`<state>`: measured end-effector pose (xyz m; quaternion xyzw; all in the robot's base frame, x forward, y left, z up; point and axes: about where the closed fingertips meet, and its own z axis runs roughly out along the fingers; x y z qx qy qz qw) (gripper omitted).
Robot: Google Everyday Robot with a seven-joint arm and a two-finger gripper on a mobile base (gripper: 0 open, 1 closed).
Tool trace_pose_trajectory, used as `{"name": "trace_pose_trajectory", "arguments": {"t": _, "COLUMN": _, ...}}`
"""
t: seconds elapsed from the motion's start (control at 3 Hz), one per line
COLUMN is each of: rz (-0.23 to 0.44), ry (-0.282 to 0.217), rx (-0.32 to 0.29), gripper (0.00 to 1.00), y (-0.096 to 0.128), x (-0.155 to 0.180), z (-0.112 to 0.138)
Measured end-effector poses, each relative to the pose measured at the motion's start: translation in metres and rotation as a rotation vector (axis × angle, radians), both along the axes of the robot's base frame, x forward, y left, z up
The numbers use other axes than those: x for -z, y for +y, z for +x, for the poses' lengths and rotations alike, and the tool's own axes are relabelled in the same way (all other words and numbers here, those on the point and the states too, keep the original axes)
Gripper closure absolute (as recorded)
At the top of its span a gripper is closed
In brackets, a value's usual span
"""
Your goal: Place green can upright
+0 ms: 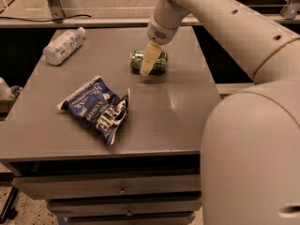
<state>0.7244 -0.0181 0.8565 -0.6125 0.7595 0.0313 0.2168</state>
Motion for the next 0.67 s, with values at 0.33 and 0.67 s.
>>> {"name": "trace_pose_trajectory", "arguments": {"t": 0.33, "rz": -0.043, "ry": 0.044, "rx": 0.037, "gripper": 0.17, "y": 0.0107, "x": 0.0094, "z": 0.0002}}
{"name": "trace_pose_trajectory", "arguments": {"t": 0.67, "rz": -0.075, "ry": 0.085, "rx": 0.047, "gripper": 0.4, "y": 0.0151, "x": 0.0187, "z": -0.0055}}
